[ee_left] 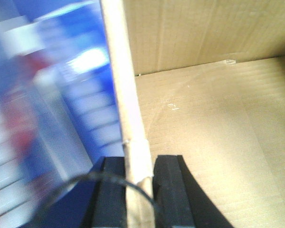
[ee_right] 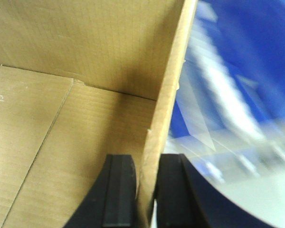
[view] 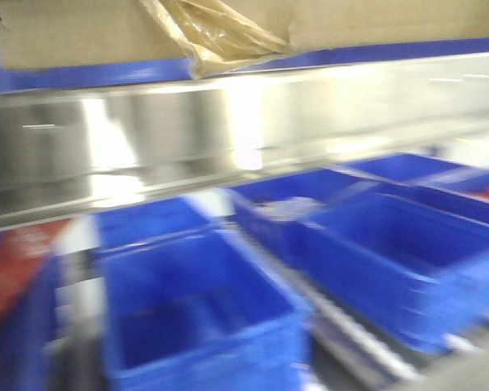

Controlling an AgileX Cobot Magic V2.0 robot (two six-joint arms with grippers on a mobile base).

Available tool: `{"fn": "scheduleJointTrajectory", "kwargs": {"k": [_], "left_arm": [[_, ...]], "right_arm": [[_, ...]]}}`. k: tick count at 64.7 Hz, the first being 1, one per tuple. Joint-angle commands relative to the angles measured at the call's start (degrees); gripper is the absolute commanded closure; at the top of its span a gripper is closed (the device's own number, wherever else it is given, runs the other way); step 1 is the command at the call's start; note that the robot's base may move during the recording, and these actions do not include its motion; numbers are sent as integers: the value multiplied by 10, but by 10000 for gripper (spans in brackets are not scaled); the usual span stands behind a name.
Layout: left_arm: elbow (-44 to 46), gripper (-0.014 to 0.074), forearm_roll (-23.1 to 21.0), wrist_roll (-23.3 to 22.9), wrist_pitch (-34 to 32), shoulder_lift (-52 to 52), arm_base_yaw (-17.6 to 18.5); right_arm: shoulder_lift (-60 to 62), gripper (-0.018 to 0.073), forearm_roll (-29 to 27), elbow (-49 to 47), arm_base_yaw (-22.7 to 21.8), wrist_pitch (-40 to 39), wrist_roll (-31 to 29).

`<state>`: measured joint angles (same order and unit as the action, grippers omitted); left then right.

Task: Grab carton from right shelf to conveyor
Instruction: 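Hold the carton with both grippers while the base drives to the conveyor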

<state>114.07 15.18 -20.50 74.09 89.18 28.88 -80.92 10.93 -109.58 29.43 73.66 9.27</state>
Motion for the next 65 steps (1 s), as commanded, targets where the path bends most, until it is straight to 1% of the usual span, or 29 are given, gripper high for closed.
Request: {"fn": "scheduleJointTrajectory", "kwargs": {"k": [1, 4, 65], "left_arm": [[2, 612, -35, 3, -41, -8, 11], [2, 612, -30, 3, -41, -8, 11], [2, 612, -22, 3, -41, -8, 11]], "right_arm": [[4, 624, -35, 0, 4, -37, -12], [4, 624, -35, 0, 4, -37, -12], [4, 624, -35, 0, 4, -37, -12]]}}
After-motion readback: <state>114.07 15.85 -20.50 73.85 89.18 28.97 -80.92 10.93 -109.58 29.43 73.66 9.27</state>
